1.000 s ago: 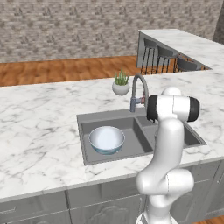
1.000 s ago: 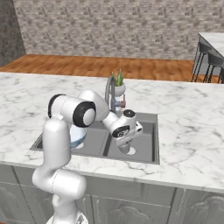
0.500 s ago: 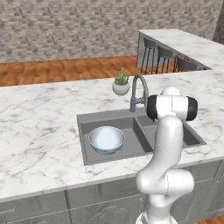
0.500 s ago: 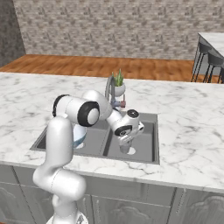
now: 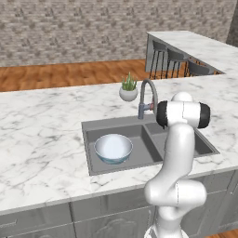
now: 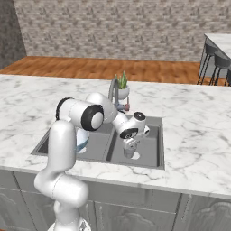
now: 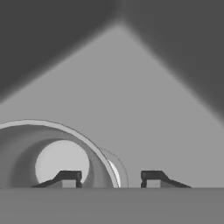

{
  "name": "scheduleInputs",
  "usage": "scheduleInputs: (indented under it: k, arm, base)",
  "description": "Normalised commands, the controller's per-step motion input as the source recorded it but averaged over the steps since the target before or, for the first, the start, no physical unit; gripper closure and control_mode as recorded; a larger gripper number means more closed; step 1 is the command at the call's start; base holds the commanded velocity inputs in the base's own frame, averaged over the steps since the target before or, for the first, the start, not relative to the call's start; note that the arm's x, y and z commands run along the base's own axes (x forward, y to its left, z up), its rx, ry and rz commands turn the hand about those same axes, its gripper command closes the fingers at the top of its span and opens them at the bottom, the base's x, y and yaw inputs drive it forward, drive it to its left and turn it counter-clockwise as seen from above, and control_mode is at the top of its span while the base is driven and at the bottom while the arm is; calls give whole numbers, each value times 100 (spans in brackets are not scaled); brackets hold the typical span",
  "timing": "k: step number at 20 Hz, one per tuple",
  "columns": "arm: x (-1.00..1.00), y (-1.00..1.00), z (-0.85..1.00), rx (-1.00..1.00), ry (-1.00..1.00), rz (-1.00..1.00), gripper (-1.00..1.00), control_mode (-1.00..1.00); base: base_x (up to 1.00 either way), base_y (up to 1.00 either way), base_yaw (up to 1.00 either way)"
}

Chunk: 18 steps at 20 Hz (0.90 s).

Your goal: Place the bowl in the left basin and the glass cup in the right basin of the sink.

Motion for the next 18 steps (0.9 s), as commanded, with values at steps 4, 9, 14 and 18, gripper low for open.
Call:
scheduleInputs:
  k: [4,9,14,18]
  arm:
    - [0,0,0,0,0,0,-100,-100]
    - [0,2,0,0,0,0,-100,-100]
    - [0,2,6,-1,0,0,-100,-100]
    - [-1,1,20,-5,1,0,-100,-100]
  base:
    - [0,0,0]
    - [0,0,0]
    - [0,0,0]
    - [0,0,0]
